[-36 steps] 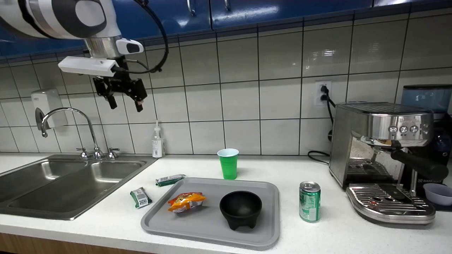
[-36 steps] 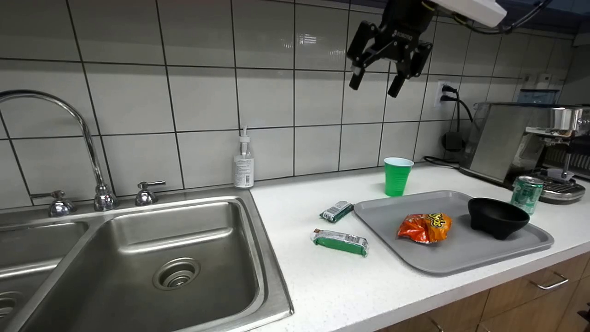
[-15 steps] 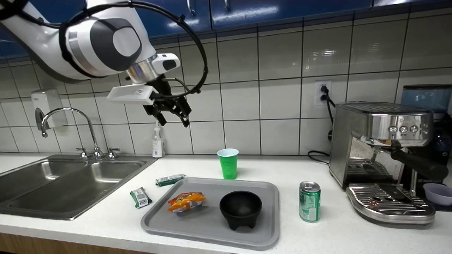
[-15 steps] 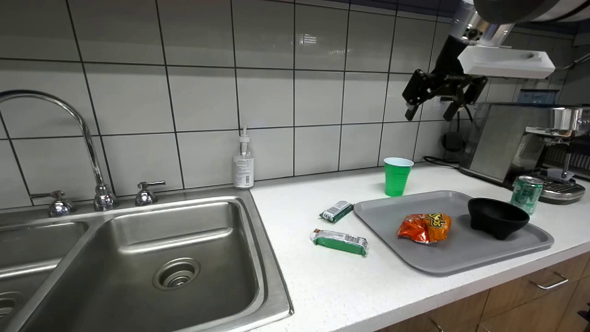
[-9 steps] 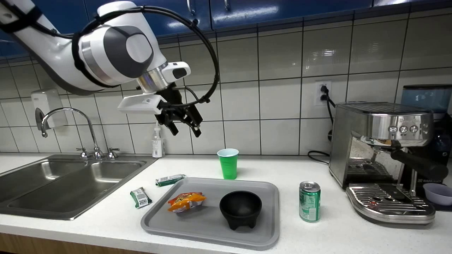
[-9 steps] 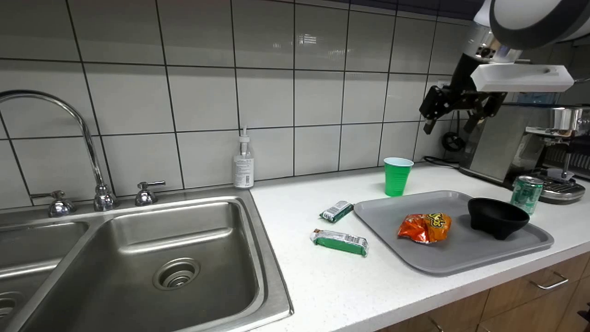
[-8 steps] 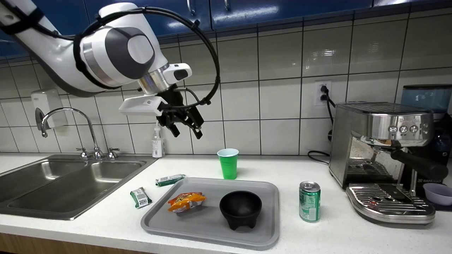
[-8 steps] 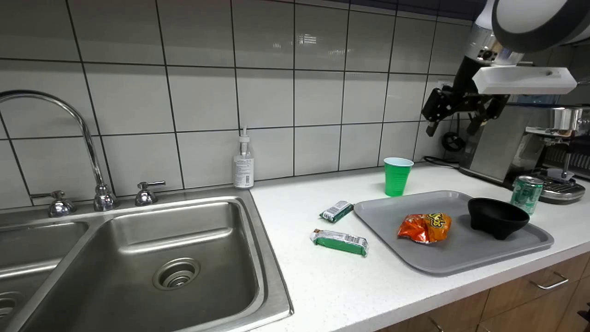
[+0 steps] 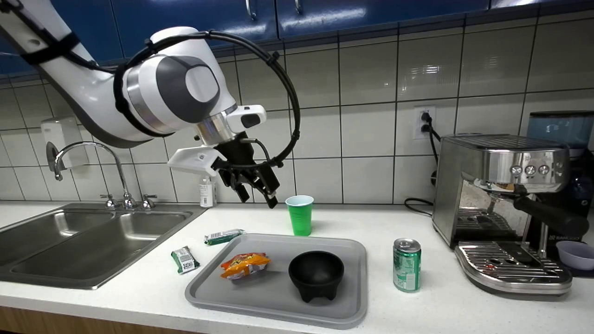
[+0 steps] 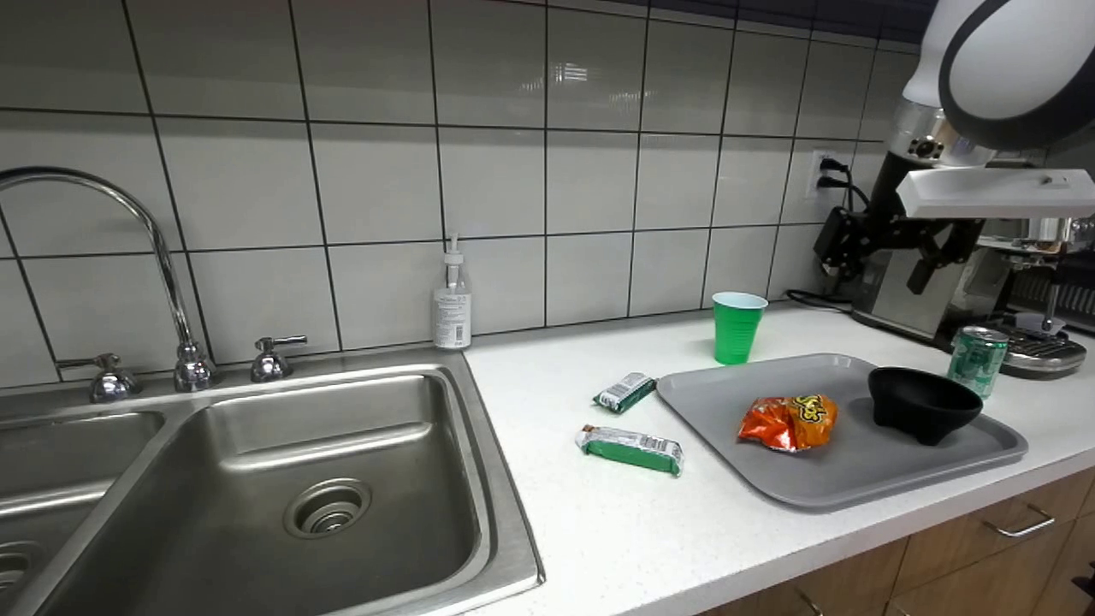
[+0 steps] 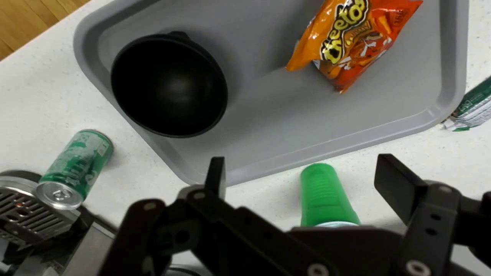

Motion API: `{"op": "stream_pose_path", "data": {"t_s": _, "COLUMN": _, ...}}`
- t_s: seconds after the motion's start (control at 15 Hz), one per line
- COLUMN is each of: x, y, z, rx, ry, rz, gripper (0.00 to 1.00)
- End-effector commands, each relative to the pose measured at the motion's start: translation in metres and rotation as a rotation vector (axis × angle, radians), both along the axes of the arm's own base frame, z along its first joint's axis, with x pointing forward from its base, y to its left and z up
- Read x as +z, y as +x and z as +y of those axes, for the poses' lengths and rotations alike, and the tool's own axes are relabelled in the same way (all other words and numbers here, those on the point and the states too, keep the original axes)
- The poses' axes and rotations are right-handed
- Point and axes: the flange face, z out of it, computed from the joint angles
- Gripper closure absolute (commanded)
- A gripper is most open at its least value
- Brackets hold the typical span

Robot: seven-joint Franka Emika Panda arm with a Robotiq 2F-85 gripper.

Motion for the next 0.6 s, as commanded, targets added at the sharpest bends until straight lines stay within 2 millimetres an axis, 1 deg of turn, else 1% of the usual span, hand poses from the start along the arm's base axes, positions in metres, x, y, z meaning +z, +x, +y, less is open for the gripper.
{"op": "stream_pose_path", "data": {"t_s": 0.0, "x": -0.021, "y": 0.0, "z": -0.014, "rx": -0.057, "ry": 0.006, "rz": 0.023, "gripper": 0.0}}
{"op": "stream_pose_path", "data": {"t_s": 0.33, "x": -0.048, "y": 0.005, "z": -0.033, "rx": -0.114, "ry": 0.033, "rz": 0.038, "gripper": 0.0}}
{"op": "stream_pose_path", "data": {"t_s": 0.53, "x": -0.061, "y": 0.013, "z": -0.048, "rx": -0.149, "ry": 0.052, "rz": 0.037, "gripper": 0.0}}
